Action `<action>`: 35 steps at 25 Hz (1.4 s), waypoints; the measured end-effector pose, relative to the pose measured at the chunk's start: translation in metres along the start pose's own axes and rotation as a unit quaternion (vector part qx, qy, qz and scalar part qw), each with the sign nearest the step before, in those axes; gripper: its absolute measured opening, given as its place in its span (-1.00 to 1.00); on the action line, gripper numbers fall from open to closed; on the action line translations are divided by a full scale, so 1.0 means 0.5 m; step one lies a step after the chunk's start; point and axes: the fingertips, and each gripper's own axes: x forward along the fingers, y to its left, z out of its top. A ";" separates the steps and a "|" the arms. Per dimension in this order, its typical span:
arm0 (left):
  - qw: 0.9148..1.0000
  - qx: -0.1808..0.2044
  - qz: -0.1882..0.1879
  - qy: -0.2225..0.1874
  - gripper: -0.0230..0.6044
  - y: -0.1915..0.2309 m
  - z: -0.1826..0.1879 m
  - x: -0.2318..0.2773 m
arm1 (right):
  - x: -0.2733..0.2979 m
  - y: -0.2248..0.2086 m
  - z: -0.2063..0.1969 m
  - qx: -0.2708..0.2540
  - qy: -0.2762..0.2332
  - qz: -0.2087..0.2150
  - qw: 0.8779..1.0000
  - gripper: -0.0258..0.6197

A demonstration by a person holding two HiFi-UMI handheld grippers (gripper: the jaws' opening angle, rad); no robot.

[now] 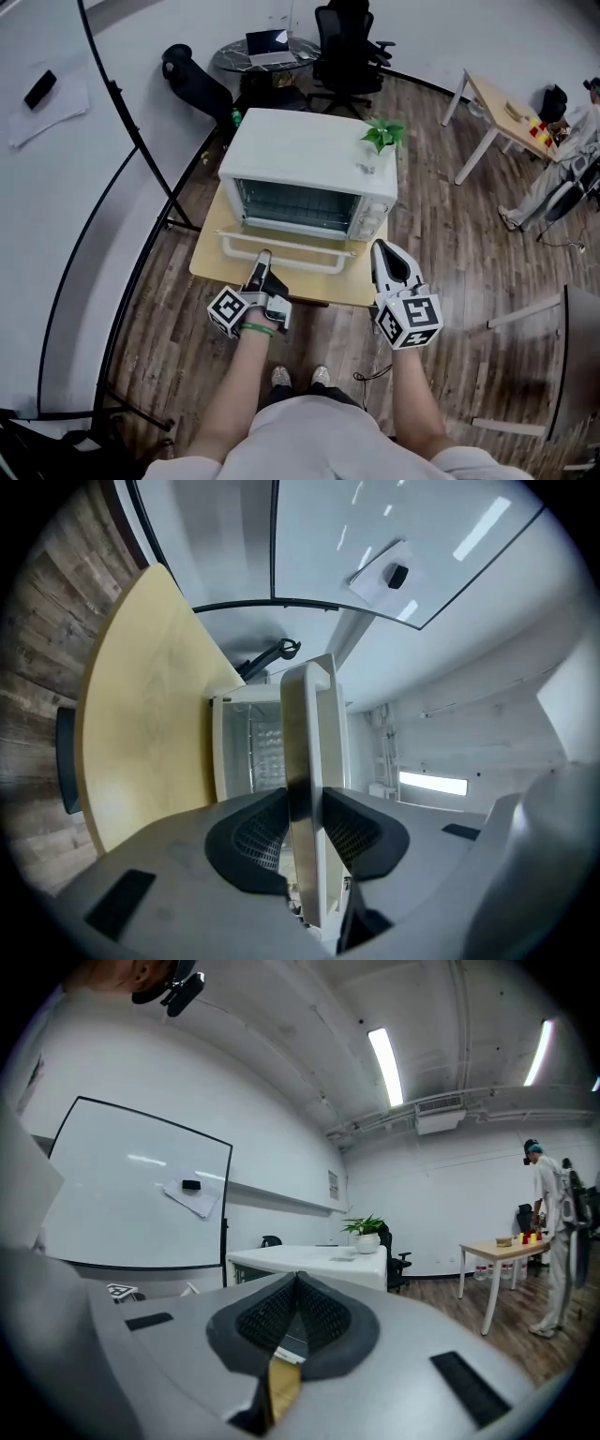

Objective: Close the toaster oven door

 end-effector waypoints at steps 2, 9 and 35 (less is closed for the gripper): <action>1.000 -0.002 -0.009 -0.002 -0.57 -0.018 0.003 0.021 | -0.006 -0.011 0.005 -0.001 -0.002 -0.006 1.000 -0.92; 1.000 0.006 -0.026 -0.007 -0.56 -0.069 0.021 0.105 | -0.033 -0.053 0.022 -0.007 -0.009 -0.030 0.999 -0.92; 0.999 0.000 -0.046 -0.020 -0.58 -0.114 0.045 0.247 | -0.076 -0.145 0.045 -0.014 -0.019 -0.084 0.996 -0.92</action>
